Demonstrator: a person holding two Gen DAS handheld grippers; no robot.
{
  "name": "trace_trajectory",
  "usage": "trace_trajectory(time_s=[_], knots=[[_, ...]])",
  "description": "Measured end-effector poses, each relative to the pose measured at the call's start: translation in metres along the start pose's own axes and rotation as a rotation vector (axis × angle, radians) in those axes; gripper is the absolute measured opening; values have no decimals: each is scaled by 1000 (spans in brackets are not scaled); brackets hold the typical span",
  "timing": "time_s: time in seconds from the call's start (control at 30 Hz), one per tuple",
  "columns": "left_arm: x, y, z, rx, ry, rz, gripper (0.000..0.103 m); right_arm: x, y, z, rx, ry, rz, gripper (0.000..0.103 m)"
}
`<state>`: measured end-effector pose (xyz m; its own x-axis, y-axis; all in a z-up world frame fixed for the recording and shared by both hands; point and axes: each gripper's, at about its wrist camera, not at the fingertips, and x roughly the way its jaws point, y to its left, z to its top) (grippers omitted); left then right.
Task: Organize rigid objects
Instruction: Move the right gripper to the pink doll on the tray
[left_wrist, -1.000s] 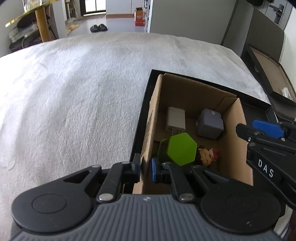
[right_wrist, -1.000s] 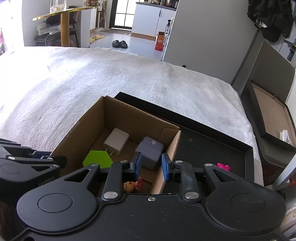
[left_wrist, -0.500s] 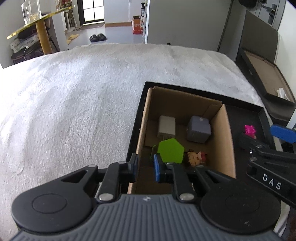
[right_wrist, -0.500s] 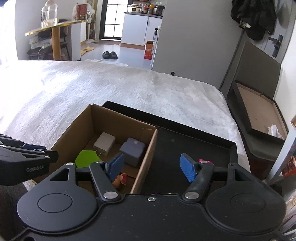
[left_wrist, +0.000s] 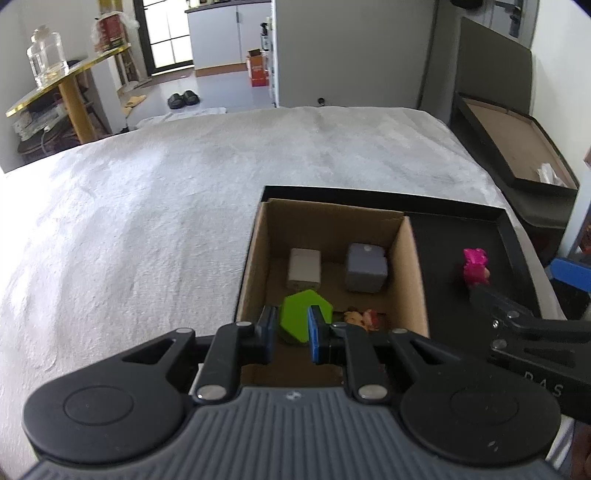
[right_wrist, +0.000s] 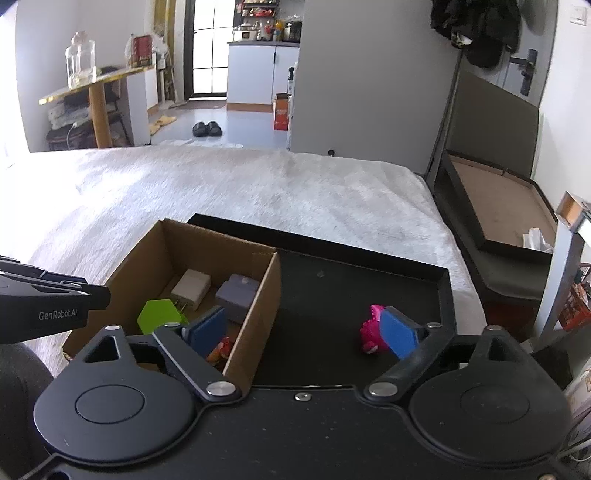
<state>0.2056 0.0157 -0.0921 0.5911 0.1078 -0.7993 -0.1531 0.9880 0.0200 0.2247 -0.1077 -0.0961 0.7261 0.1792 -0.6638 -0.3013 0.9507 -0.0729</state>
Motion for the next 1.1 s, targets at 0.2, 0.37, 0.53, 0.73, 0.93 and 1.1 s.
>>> trace_trajectory(time_s=[0.2, 0.37, 0.53, 0.73, 0.93, 1.1], knots=[[-3, -17, 3, 33, -14, 40, 58, -3, -14, -5, 28, -11, 8, 97], [-8, -30, 7, 59, -44, 74, 73, -2, -29, -10, 63, -10, 17, 99], [-7, -41, 11, 82, -54, 91, 76, -1, -41, -15, 90, -10, 27, 102], [-6, -58, 18, 101, -64, 106, 76, 2, -60, -19, 120, -13, 40, 103], [-2, -77, 23, 125, -71, 124, 76, 13, -82, -26, 152, -8, 59, 103], [9, -94, 29, 161, -68, 145, 76, 24, -101, -28, 184, -6, 65, 102]])
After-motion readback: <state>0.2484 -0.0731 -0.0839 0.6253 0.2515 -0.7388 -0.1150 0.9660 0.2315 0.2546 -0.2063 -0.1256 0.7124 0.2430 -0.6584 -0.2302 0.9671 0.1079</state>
